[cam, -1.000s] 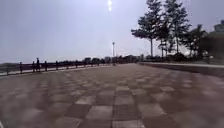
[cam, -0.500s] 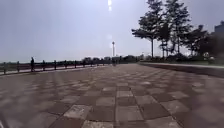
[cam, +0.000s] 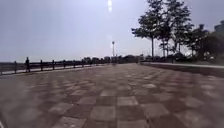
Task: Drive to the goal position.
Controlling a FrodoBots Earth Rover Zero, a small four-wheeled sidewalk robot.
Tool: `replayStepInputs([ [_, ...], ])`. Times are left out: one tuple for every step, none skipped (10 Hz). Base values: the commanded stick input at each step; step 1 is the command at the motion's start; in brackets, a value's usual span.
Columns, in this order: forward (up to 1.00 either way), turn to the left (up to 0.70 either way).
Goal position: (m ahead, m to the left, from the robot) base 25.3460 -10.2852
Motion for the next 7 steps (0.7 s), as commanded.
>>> replayStepInputs([
  [0.95, 0.01],
  [0.94, 0.01],
  [0.91, 0.01],
  [0.91, 0.01],
  [0.91, 0.01],
  [0.91, 0.01],
  [0.91, 0.01],
])
